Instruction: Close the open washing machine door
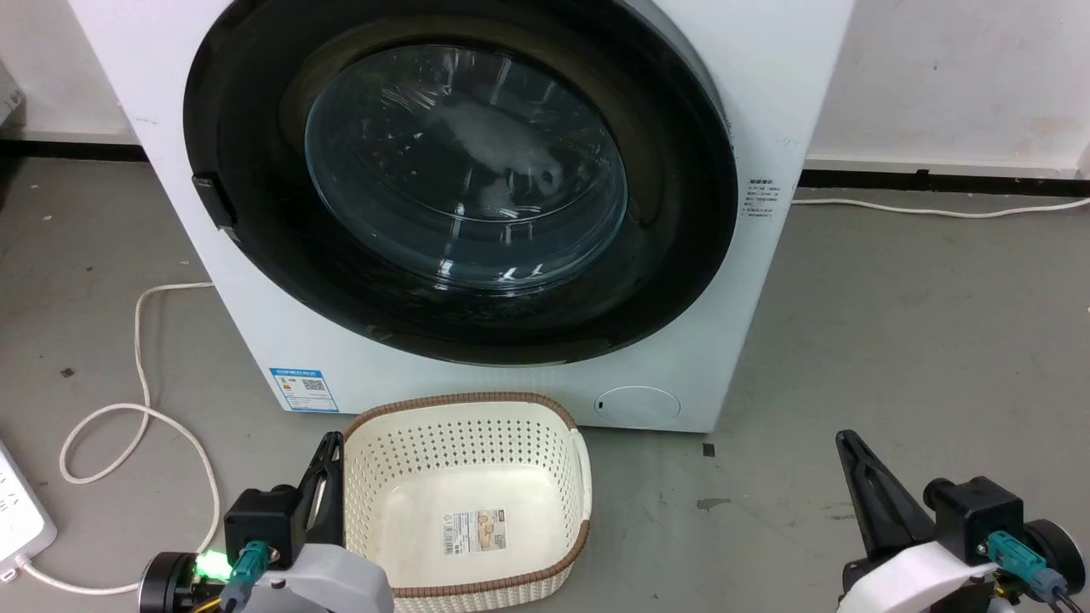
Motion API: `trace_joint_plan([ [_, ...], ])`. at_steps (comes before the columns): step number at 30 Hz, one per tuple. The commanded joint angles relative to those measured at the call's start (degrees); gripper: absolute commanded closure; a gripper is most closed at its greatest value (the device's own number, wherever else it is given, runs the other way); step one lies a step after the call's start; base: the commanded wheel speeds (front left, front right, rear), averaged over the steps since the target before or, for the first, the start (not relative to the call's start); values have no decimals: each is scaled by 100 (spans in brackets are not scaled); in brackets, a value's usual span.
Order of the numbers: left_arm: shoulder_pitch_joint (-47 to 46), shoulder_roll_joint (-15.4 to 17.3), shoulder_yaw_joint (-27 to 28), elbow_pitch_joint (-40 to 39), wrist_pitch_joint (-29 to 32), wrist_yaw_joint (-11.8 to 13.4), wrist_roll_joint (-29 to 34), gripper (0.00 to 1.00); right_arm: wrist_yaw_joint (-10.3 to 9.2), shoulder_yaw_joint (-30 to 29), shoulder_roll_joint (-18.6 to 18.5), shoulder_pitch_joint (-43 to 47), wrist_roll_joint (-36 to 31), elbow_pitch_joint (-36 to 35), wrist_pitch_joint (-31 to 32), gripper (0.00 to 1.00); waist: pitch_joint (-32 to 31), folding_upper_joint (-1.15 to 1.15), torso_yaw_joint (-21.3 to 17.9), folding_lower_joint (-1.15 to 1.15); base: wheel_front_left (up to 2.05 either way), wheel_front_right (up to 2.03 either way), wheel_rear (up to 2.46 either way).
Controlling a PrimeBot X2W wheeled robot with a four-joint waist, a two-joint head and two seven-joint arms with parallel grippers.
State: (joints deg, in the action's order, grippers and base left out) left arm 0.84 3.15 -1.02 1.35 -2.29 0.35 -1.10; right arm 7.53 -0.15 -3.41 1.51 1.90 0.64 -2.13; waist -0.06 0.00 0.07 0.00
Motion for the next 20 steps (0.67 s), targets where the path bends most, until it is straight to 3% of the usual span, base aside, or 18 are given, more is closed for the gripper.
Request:
trace_joint_plan([
  [1,-71,-3,17,-30,23,-15,41,100,-4,2,35,-91,-49,-38,18,100,0,0,0,0,0,0,0],
  [20,-84,-27,102,-135,229,-35,110,100,-4,15,53,-151,-190,-64,213,100,6,0,-7,0,0,0,0],
])
